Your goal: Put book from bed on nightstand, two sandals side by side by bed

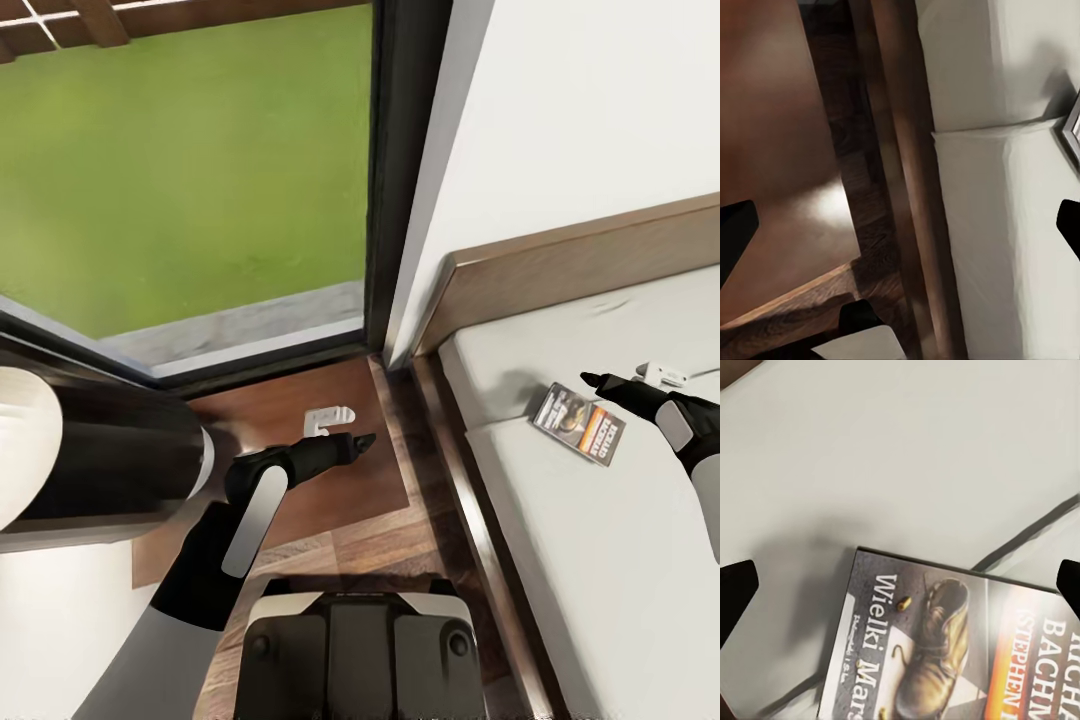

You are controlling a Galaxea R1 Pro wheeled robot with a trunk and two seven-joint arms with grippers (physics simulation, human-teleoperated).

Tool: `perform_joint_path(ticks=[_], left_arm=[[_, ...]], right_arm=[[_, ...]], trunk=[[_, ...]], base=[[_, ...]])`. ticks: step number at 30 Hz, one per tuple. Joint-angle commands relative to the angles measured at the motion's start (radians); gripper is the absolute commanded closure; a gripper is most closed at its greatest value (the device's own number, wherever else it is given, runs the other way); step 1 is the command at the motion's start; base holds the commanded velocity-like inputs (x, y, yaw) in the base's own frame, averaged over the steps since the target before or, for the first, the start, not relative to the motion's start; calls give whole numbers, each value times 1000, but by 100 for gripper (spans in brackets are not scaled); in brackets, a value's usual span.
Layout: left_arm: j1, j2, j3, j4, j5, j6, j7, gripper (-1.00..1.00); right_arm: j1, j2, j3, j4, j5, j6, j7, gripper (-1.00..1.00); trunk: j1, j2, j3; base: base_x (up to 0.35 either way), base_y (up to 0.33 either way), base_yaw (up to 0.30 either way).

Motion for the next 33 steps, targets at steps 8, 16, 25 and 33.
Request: perform_joint_path(ticks=[8,16,25,33], left_arm=[[0,0,0,-1,10,4,8,-100],[-34,34,32,-35,12,-30,10,-100],[-20,85,43,-23,15,8,7,-100],[17,116,41,-26,8,10,9,-100]], right_arm=[[0,0,-7,-1,-7,8,4,-100],[-35,-12,11,-32,-2,5,10,-100],[-38,-6,50,-44,42,16,10,-100],[-37,-6,71,-86,45,28,10,-100]], trunk=[[1,-2,-11],[1,-2,-11],[1,-2,-11],[1,-2,-11]], base=[[0,0,0],[0,0,0],[0,0,0],[0,0,0]])
